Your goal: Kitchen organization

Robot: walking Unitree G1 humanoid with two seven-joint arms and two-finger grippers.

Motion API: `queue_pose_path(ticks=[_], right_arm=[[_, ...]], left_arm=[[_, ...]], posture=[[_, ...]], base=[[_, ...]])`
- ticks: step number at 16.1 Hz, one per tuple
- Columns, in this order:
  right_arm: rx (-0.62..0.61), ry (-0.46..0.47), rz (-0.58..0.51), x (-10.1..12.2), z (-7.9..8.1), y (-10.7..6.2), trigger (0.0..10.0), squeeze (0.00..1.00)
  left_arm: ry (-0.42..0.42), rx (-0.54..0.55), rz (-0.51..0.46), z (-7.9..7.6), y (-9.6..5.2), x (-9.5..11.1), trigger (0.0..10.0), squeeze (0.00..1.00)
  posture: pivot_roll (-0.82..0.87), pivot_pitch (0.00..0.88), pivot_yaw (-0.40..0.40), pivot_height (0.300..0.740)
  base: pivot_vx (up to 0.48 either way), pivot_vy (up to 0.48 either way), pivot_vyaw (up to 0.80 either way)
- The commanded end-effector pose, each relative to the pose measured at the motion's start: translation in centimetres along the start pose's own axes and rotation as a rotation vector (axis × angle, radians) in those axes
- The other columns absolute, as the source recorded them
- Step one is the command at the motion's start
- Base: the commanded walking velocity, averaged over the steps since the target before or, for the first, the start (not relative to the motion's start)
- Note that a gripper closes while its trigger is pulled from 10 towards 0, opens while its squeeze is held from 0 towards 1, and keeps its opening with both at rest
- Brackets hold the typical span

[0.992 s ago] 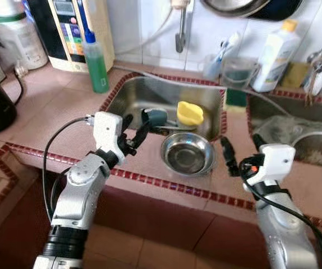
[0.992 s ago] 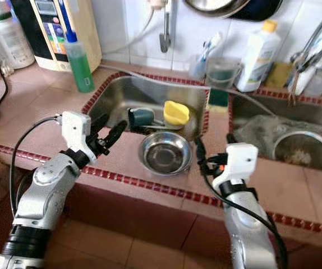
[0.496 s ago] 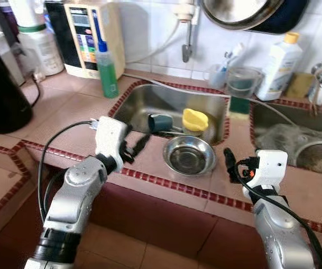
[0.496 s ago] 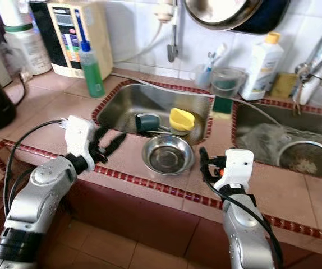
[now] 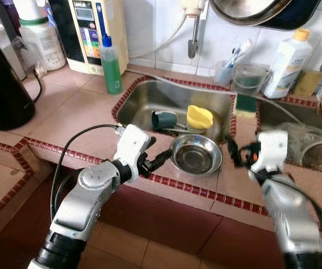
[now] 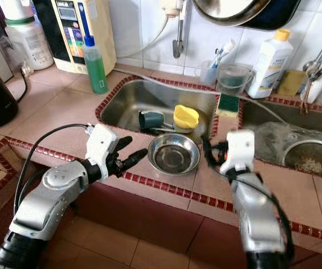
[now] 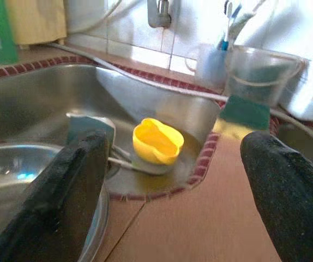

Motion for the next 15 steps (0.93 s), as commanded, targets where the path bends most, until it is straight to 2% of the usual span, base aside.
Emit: queue_pose_path(ticks=[1,2,4,6,8,11,15], right_arm=[[0.029,0.004,0.004,0.2,0.0,0.8,10.0,0.00],[0.048,-0.003,0.001,0.4,0.2,1.1,10.0,0.00],[0.127,0.060,0.000,0.9,1.3,2.4,10.0,0.00],[0.212,0.139,0.050,0.6,2.1,2.9,10.0,0.00],[0.229,0.180,0.101,-0.3,1.6,3.2,10.0,0.00],[0.208,0.188,0.117,-0.8,1.0,3.1,10.0,0.00],[0.191,0.290,0.148,-1.7,0.9,2.7,10.0,0.00]], left_arm=[[0.008,0.010,0.010,0.3,0.2,0.5,10.0,0.00],[0.011,0.011,0.010,0.2,0.2,0.5,10.0,0.00],[0.051,0.041,0.016,0.3,0.4,0.4,10.0,0.00],[0.013,0.052,0.006,0.3,0.4,0.5,10.0,0.00],[0.008,0.036,-0.017,-0.2,0.2,1.1,10.0,0.00],[0.017,0.039,-0.026,-0.3,0.0,1.2,10.0,0.00],[0.010,0.058,-0.035,0.1,-0.2,1.5,10.0,0.00]], posture=[[-0.10,0.078,-0.005,0.740],[-0.10,0.080,-0.005,0.740],[-0.09,0.095,-0.011,0.740],[-0.09,0.106,-0.019,0.740],[-0.08,0.108,-0.026,0.740],[-0.07,0.110,-0.034,0.740],[-0.07,0.108,-0.035,0.740]], base=[[0.000,0.000,0.00],[0.000,0.000,0.00],[0.000,0.000,0.00],[0.000,0.000,0.00],[0.000,0.000,0.00],[0.000,0.000,0.00],[0.000,0.000,0.00]])
Point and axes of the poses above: a point about 5 cm out from each wrist's last joint towards the gripper, its own y axis pointing out of the wrist towards the gripper, its own x axis along the axis of the wrist's last joint, z = x × y, the point moved 3 cm from there along y, pointing out of the wrist towards the gripper, and after that the axes turned 8 degrees about y, right-handed, at the moved point
